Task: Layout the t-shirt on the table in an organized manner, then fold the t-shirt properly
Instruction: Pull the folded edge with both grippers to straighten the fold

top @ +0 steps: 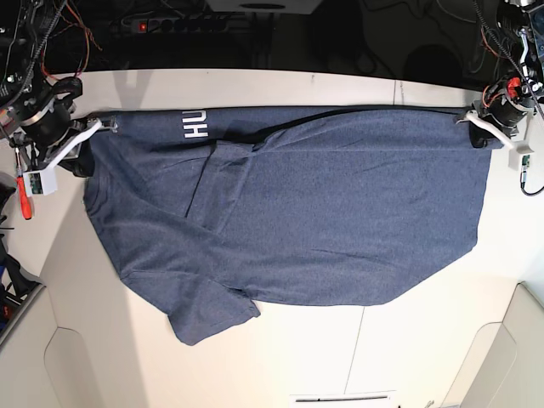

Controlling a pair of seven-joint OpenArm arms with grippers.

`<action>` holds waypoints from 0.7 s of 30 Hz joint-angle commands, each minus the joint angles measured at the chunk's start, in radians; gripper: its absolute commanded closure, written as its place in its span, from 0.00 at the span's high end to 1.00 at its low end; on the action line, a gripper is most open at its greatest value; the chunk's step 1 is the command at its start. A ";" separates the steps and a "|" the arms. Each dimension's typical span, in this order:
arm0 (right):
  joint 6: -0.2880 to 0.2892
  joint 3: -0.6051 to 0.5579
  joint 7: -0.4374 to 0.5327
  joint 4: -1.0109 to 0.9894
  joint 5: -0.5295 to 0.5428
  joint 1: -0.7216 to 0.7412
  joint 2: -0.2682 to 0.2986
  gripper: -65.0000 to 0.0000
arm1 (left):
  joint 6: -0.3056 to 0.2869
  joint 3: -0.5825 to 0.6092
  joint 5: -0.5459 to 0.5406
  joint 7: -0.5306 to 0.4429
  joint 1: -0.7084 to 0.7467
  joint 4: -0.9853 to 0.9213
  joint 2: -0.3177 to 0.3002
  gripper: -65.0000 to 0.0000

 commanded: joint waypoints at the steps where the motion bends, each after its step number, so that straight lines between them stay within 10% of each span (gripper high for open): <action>1: -0.003 0.003 0.015 -0.016 -0.006 0.021 0.011 0.00 | -0.004 -0.006 -0.021 -0.015 -0.005 0.018 -0.016 0.00; 21: 0.024 0.003 -0.023 -0.285 0.021 -0.019 0.014 0.00 | -0.004 -0.006 -0.038 -0.018 -0.002 0.018 -0.016 0.00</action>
